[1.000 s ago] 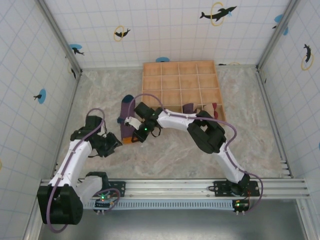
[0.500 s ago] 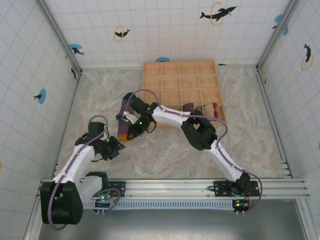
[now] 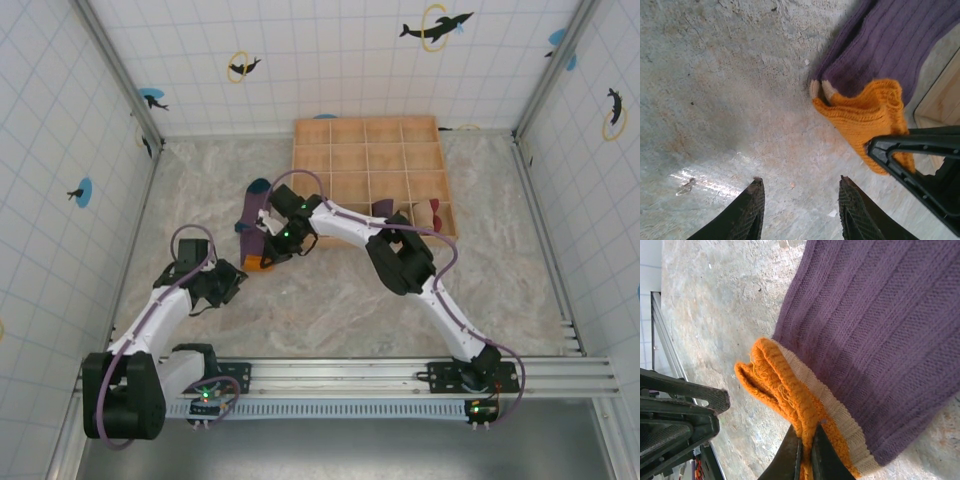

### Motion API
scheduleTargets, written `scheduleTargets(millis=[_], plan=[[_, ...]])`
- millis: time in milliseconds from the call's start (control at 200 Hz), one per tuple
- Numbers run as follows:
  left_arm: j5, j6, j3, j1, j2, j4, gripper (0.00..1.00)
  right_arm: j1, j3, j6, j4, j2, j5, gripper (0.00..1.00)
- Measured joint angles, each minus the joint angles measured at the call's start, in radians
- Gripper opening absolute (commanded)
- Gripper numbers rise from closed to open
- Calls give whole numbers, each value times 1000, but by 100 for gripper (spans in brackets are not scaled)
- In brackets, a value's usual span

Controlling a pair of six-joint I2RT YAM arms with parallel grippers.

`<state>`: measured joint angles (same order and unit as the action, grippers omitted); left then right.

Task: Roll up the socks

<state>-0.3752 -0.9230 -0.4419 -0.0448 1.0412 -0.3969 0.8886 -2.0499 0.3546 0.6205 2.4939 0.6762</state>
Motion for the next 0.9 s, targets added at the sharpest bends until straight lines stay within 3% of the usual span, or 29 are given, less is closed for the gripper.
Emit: scheduleTargets(millis=[235,901], plan=[[6,-22,22,0,30,49,42,4,-102,2,64,53,2,0],[17,-133,87,0,127,359,40,4,-105,5,65,56,8,0]])
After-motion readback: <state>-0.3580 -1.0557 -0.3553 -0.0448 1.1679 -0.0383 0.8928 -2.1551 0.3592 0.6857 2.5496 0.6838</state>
